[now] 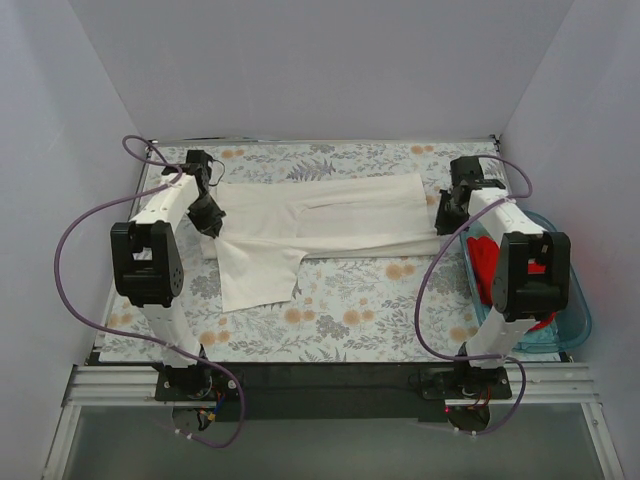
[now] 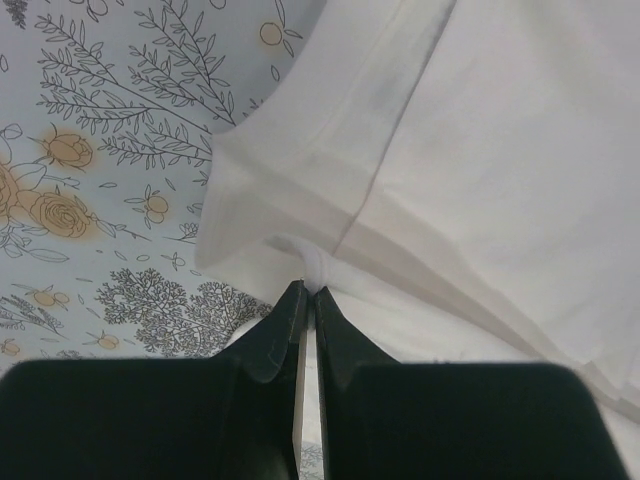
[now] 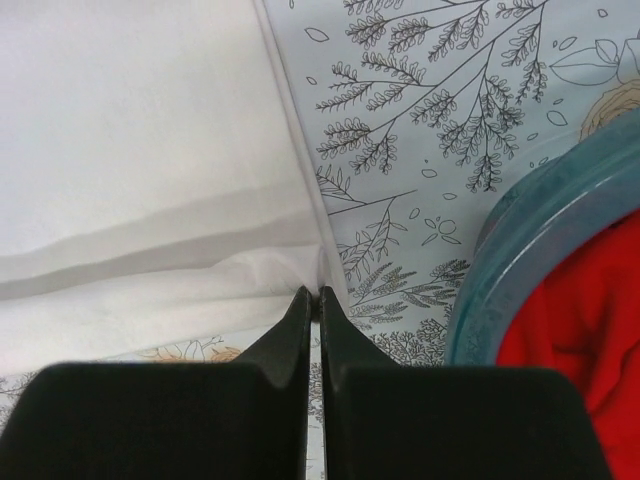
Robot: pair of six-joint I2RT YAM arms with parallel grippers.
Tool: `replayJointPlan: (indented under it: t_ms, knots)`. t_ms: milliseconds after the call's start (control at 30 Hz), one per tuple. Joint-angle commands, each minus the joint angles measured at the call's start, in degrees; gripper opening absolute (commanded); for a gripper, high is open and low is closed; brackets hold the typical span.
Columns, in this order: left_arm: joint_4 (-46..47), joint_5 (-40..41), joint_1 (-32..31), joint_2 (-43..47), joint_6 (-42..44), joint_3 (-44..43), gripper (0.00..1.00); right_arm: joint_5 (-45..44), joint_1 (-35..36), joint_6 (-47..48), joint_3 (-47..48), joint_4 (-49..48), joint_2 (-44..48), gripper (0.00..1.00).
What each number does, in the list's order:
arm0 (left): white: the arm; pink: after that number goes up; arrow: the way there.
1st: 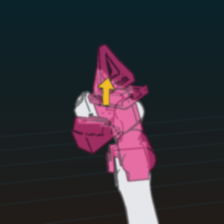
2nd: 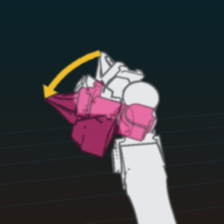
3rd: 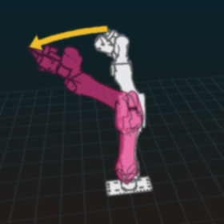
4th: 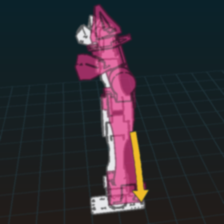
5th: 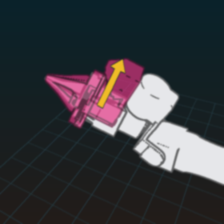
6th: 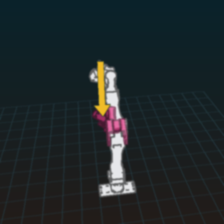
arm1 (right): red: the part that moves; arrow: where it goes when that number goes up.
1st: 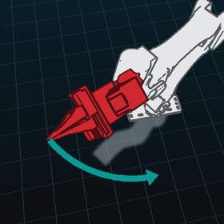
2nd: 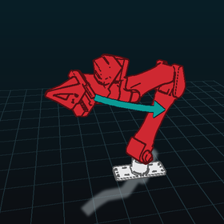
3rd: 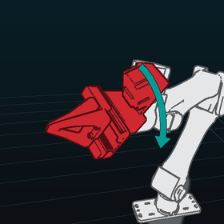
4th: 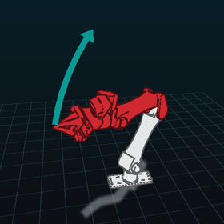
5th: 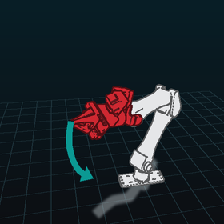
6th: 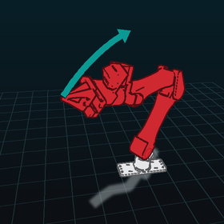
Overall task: Fold and stack the t-shirts
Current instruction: Fold the tshirt
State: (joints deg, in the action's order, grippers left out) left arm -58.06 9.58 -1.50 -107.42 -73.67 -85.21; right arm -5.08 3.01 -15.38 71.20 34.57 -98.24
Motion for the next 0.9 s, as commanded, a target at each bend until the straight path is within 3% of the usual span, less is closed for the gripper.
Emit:
replayJointPlan:
  t_ms: [0, 367, 833, 867]
  knots:
    - [0.4, 0.5, 1.1, -0.1, 0.6, -3.1, 0.0, -0.2, -0.1, 0.8, 3.9, 0.1, -1.3, 0.01]
    - [2.0, 0.4, 1.4, -4.5, 0.7, -7.2, 0.0, 0.2, 0.1, 1.0, 9.6, -0.1, -6.5, 0.01]
    - [8.9, 0.4, 3.1, -8.3, -0.4, -3.6, 0.0, -0.1, 0.0, 0.0, 11.7, -3.5, -14.3, 0.01]
    - [9.6, 0.0, 3.1, -8.1, -0.2, -3.5, 0.01, -0.1, 0.0, 0.1, 11.7, -3.6, -14.4, 0.08]
